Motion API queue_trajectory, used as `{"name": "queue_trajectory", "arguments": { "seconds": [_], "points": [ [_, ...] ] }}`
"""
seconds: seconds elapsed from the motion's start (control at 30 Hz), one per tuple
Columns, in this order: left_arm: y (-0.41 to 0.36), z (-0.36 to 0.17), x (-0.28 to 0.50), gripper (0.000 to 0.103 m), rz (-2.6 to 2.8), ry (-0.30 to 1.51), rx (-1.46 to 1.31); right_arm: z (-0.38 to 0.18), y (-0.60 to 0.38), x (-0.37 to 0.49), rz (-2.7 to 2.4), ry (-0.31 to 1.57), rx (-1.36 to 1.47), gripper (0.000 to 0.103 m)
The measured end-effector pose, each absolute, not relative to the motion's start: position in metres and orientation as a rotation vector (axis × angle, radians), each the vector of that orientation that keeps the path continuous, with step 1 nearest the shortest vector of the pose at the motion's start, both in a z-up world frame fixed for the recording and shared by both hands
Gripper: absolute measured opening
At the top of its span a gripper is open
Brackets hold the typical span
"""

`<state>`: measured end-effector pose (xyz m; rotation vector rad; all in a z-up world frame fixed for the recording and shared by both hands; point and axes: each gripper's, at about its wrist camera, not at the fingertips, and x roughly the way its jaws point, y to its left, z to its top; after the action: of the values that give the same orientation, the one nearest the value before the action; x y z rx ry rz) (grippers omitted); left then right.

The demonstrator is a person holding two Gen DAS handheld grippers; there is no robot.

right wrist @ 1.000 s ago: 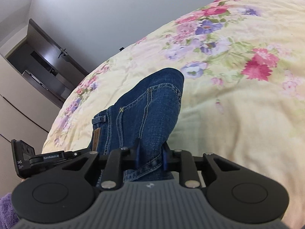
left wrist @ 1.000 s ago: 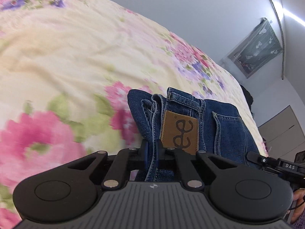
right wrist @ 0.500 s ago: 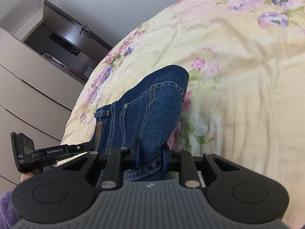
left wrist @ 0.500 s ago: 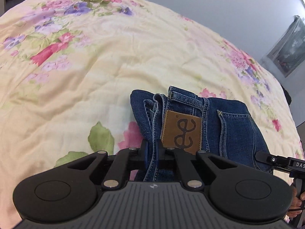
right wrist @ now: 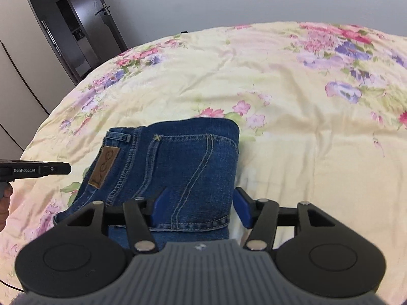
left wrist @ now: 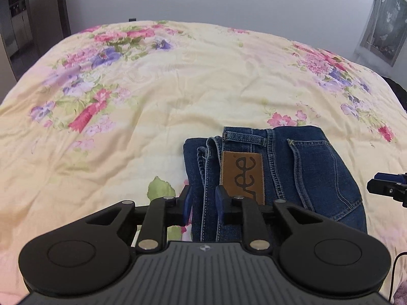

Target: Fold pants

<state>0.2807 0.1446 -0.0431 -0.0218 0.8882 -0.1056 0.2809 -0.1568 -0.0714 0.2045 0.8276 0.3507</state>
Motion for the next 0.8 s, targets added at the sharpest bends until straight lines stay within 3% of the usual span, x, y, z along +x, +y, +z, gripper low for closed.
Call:
{"name": "queue_trajectory", "arguments": {
  "seconds": [0.23,0.43,0.8],
  "points": [
    [0.112,0.013,0.216,0.052,-0.107,0.745,0.096,-0.016,-0.137,0.207,0.370,0.660,0.064,0.069],
    [0.088,0.038,0.158,0.066,-0.101,0.640,0.170,0.011,-0.119,0.131,0.361,0.534,-0.024,0.078],
    [0.075,0.031,0.100,0.078,-0.064,0.622,0.211,0.001,-0.108,0.059,0.285,0.514,0.073,0.081]
  ]
}}
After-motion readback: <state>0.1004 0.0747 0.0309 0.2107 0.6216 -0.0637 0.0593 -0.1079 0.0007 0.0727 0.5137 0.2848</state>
